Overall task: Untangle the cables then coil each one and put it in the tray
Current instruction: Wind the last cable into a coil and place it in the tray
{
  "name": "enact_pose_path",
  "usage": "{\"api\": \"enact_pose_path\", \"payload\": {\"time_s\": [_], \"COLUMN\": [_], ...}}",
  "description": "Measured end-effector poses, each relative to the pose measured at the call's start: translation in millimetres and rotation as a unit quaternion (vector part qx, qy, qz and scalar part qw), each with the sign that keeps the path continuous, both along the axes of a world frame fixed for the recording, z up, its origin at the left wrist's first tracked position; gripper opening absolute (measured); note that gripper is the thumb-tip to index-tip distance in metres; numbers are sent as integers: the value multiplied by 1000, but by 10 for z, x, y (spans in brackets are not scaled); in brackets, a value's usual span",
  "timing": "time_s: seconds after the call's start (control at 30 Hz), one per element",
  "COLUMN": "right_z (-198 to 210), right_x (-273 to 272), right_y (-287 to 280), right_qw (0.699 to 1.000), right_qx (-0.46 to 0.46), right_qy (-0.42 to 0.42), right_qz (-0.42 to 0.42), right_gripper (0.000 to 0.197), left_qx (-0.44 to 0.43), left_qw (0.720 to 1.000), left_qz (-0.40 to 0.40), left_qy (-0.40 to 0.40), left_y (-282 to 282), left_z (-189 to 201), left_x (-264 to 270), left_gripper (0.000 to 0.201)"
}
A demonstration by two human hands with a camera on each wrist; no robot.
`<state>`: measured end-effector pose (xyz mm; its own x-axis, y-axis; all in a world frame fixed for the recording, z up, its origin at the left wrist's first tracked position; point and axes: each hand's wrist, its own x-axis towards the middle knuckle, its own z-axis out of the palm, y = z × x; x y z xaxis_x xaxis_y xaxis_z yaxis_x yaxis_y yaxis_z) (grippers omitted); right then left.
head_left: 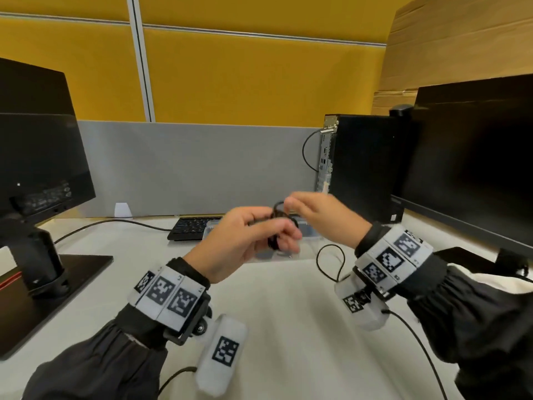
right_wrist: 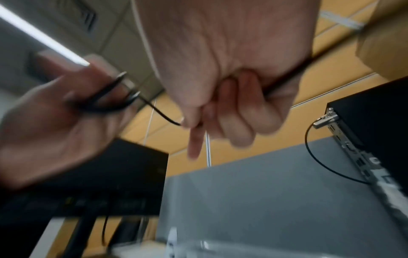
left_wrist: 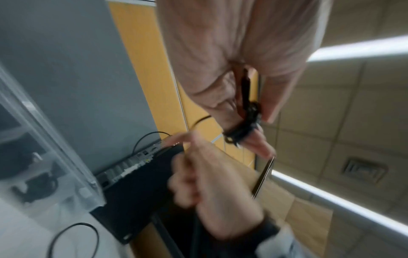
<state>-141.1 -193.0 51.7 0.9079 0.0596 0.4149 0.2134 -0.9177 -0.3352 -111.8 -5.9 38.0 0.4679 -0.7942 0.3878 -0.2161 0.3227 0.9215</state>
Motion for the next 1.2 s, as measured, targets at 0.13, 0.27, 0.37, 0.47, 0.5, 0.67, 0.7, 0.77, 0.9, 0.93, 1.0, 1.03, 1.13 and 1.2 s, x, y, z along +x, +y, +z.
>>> {"api": "enact_pose_path", "payload": {"time_s": [0.13, 0.27, 0.37, 0.47, 0.5, 0.67, 0.7, 0.77, 0.9, 0.93, 1.0, 1.03, 1.13, 1.2], "right_z": [-253, -98, 116, 129, 88, -157, -174, -146, 127, 181, 181, 140, -53, -165], "right_x": [-185, -427, -395, -291, -253, -268, -321, -420, -452, -416, -308, -250, -168, -213], "right_y": [159, 359, 253, 144, 111, 127, 202, 345, 364, 312, 210, 167, 129, 187], "right_qw": [975, 985, 992, 988, 989, 982, 973, 967, 993, 993, 989, 990, 997, 987], "right_qx": [-91, -86, -60, -48, -67, -67, -64, -61, -11, 16, 52, 57, 51, 44], "right_qy": [194, 85, -74, -146, -131, 165, 201, 206, -18, -70, -121, -114, 21, 132], "right_qz": [66, 120, 78, 24, -10, 58, 94, 138, 115, 97, 71, 61, 53, 83], "right_gripper": [35, 30, 24, 21, 22, 29, 29, 27, 21, 20, 18, 19, 26, 30], "left_qx": [-126, 10, 130, 100, 62, -143, -137, -53, 143, 146, 95, 57, -91, -176], "left_qw": [977, 933, 950, 992, 997, 979, 973, 945, 944, 973, 995, 998, 992, 975], "left_qz": [174, 314, 201, 34, 10, 133, 182, 291, 214, 132, 17, 3, 41, 85], "left_qy": [6, -178, -199, -72, -36, 59, 21, -138, -206, -116, 15, 33, 75, 110], "left_y": [-28, -49, -34, 3, 22, 6, -15, -44, -31, -15, 37, 51, 45, 31], "left_z": [67, -117, -199, -110, -61, 82, 64, -29, -145, -129, -74, -37, 26, 39], "left_x": [166, 316, 278, 136, 103, 173, 216, 270, 236, 196, 144, 124, 131, 201], "left_gripper": [18, 33, 58, 39, 34, 28, 27, 26, 50, 56, 53, 43, 32, 29]}}
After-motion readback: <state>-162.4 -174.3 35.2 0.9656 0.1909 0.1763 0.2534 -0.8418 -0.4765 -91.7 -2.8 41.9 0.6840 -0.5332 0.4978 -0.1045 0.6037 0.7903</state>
